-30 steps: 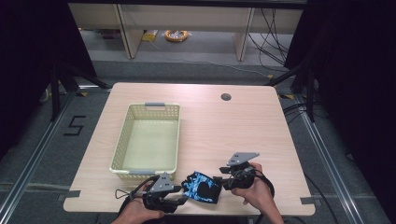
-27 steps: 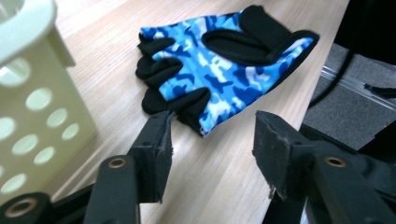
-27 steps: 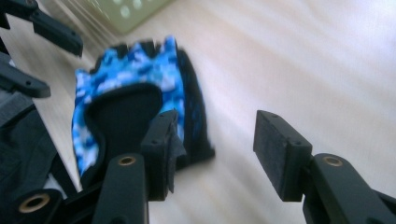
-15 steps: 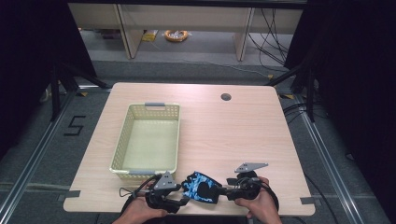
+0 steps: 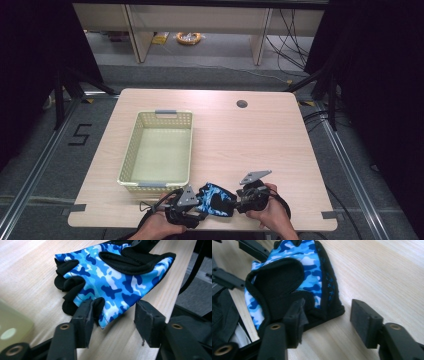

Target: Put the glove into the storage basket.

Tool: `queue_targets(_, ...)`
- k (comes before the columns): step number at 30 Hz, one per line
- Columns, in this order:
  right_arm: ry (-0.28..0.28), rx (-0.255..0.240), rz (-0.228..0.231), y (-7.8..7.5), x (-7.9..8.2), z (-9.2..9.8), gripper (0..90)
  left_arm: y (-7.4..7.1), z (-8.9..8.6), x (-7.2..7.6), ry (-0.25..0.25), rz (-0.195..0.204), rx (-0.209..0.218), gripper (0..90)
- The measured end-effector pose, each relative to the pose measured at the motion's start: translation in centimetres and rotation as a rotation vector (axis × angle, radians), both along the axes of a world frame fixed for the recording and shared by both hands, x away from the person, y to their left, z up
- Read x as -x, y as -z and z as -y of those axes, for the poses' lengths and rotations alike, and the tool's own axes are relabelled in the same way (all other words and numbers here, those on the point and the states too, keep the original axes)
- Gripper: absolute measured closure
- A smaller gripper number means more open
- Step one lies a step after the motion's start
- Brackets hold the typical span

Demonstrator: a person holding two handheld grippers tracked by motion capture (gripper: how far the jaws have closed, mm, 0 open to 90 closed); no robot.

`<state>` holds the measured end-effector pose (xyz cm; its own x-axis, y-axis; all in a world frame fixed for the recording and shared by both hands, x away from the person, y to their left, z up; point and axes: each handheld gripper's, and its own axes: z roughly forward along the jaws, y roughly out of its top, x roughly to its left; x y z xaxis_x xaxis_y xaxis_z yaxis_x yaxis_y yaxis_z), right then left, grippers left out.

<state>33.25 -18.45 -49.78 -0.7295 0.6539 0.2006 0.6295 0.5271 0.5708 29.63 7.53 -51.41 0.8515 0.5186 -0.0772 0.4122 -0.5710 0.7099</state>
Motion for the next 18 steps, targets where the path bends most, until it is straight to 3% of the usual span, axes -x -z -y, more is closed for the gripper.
queue_targets(2, 0.013, -0.007, -0.015, 0.04, 0.11, -0.05, 51.3, -0.06, -0.01, 0.07, 0.014, 0.031, -0.015, 51.3)
queue_targets(3, -0.03, -0.023, 0.008, 0.13, -0.1, 0.08, 52.5, 0.0, 0.02, 0.15, 0.007, 0.031, -0.02, 53.1)
queue_targets(6, -0.029, -0.056, -0.001, 0.36, 0.06, 0.08, 59.3, -0.12, -0.01, 0.05, 0.018, 0.034, -0.035, 58.9)
queue_targets(9, 0.002, -0.072, -0.031, 0.39, 0.02, 0.36, 67.9, -0.22, -0.1, -0.08, 0.026, 0.047, -0.041, 65.6)
queue_targets(10, -0.003, -0.085, -0.022, 0.55, -0.14, 0.51, 71.0, -0.23, -0.11, -0.09, 0.031, 0.048, -0.043, 68.0)
queue_targets(11, 0.026, -0.118, -0.034, 0.73, -0.03, 0.45, 73.4, -0.18, -0.01, 0.04, 0.024, 0.026, -0.038, 69.7)
queue_targets(12, 0.032, -0.11, -0.055, 0.64, -0.04, 0.65, 76.1, -0.25, 0.02, 0.18, 0.023, 0.036, -0.043, 71.7)
queue_targets(14, 0.036, -0.142, -0.074, 0.86, -0.07, 0.79, 79.1, -0.27, 0.17, 0.36, 0.032, 0.04, -0.045, 76.8)
queue_targets(18, 0.043, -0.165, -0.068, 0.99, 0.01, 0.89, 82.8, -0.26, 0.31, 0.72, 0.022, 0.038, -0.046, 80.7)
